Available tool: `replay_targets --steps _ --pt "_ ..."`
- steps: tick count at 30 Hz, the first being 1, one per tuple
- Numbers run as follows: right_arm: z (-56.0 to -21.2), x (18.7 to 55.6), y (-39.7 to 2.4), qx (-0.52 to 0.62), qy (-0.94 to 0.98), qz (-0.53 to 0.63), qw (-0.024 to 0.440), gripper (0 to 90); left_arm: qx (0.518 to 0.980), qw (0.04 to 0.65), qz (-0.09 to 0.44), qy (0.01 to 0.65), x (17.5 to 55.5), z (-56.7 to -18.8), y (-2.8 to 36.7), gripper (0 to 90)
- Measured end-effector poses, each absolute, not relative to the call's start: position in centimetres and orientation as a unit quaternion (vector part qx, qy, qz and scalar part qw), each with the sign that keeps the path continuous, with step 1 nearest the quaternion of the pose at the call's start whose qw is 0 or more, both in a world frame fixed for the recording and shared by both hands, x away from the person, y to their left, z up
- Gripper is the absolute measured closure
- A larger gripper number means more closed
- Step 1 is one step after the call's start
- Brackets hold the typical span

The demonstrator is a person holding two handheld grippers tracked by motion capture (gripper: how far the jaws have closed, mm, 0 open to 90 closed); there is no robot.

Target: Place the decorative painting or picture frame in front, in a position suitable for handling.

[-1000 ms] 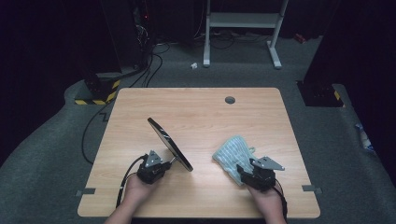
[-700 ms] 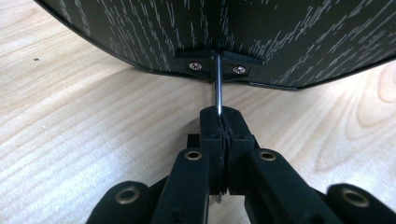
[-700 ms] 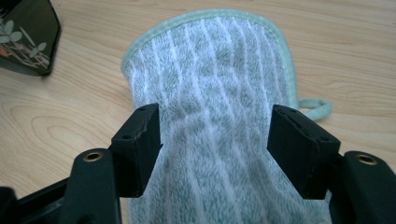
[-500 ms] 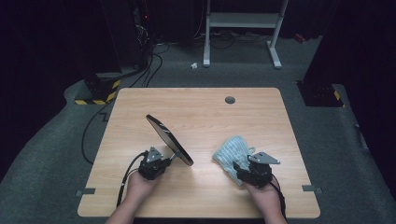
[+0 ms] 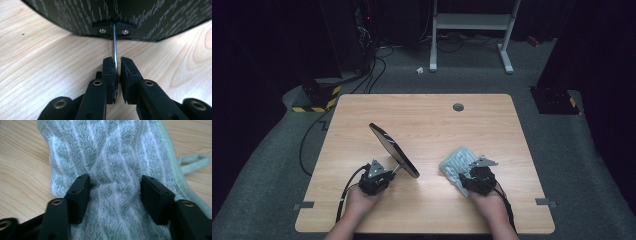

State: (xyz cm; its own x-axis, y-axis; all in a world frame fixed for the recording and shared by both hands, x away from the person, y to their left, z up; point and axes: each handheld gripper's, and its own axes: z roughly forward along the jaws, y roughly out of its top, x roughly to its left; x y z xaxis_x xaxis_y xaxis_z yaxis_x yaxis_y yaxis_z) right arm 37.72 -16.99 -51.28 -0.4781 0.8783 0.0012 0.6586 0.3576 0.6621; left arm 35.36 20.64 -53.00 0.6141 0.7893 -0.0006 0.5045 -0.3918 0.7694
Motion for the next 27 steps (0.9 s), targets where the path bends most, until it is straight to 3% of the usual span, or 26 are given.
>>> replay_targets --steps 1,3,4,7,16,27 --pt "-51.2 37.7 -17.0 0.475 0.806 0.301 0.183 54.3 0.813 0.382 0.188 0.398 35.3 -53.0 20.8 81.0" --pt "-51.2 37.6 -17.0 0.473 0.807 0.301 0.183 57.5 0.814 0.381 0.186 0.397 35.2 -53.0 21.1 80.9" --pt "-51.1 37.5 -16.9 0.464 0.813 0.3 0.184 67.4 0.81 0.388 0.177 0.402 35.1 -53.0 21.4 80.8" --pt "-51.1 37.3 -16.8 0.456 0.815 0.307 0.184 72.9 0.81 0.388 0.178 0.402 35.1 -53.0 21.5 80.8" --pt "-47.2 34.9 -16.7 0.428 0.774 0.406 0.229 74.6 0.81 0.393 0.164 0.404 35.5 -53.0 21.0 88.0" --pt "-41.1 32.4 -14.1 0.377 0.721 0.531 0.237 74.3 0.802 0.389 0.168 0.422 35.8 -53.0 19.8 88.4"
